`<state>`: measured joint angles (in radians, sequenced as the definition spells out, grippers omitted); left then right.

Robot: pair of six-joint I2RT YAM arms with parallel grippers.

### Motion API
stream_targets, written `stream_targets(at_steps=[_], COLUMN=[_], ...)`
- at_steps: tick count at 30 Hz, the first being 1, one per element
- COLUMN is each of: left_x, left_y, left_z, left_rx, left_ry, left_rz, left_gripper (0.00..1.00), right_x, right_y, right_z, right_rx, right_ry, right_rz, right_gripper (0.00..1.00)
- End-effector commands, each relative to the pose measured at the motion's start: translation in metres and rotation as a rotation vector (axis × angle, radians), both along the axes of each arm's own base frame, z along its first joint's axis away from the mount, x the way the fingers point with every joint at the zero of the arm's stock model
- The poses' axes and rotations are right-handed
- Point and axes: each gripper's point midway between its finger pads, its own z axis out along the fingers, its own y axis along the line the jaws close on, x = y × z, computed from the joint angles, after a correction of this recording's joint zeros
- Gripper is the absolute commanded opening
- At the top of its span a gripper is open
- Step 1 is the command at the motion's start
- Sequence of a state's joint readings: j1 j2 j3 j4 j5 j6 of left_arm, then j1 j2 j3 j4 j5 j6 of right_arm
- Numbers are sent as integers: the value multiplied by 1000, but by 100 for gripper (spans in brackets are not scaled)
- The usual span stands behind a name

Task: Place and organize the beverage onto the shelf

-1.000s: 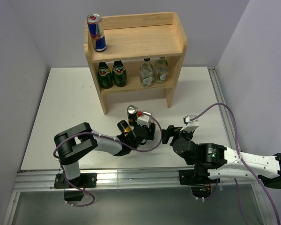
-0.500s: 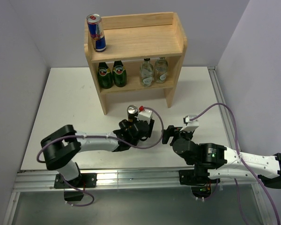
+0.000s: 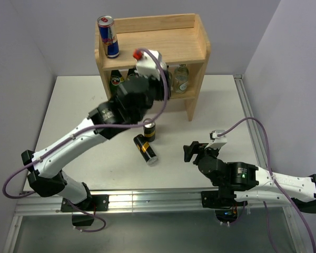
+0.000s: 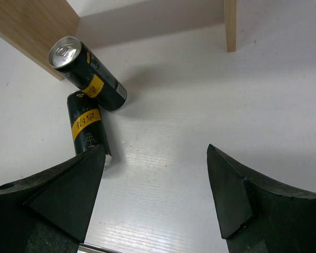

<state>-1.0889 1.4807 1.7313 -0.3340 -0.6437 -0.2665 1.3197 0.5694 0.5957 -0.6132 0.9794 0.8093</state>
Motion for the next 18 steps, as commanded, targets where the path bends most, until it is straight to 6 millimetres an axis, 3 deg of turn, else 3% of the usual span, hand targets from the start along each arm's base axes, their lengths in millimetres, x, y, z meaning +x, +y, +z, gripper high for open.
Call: stream_targets(at_steps=[1, 2, 3, 9, 14, 18], left_x=[23, 30, 30, 55, 71, 84], left_y=[31, 39, 47, 73, 89, 100], left_z=[52, 62, 87, 125, 132, 125], left_rx=[22, 16, -22, -20, -28, -2], left_ry=[-70, -83, -116, -201, -227, -233], left_rz=[70, 92, 103, 205, 273, 344], left_gripper=[0, 0, 0, 0, 0, 0], right_x=[3, 3, 3, 2, 1, 1], right_y=[-2, -2, -3, -3, -3, -3], right_z=[8, 8, 8, 9, 10, 10], right_rx=[41, 42, 44, 55, 68, 68], right_ry=[-29, -30, -31, -31, -32, -33], right_rz=[-21, -21, -21, -15, -11, -9], right_gripper=[85, 85, 85, 84, 84, 84])
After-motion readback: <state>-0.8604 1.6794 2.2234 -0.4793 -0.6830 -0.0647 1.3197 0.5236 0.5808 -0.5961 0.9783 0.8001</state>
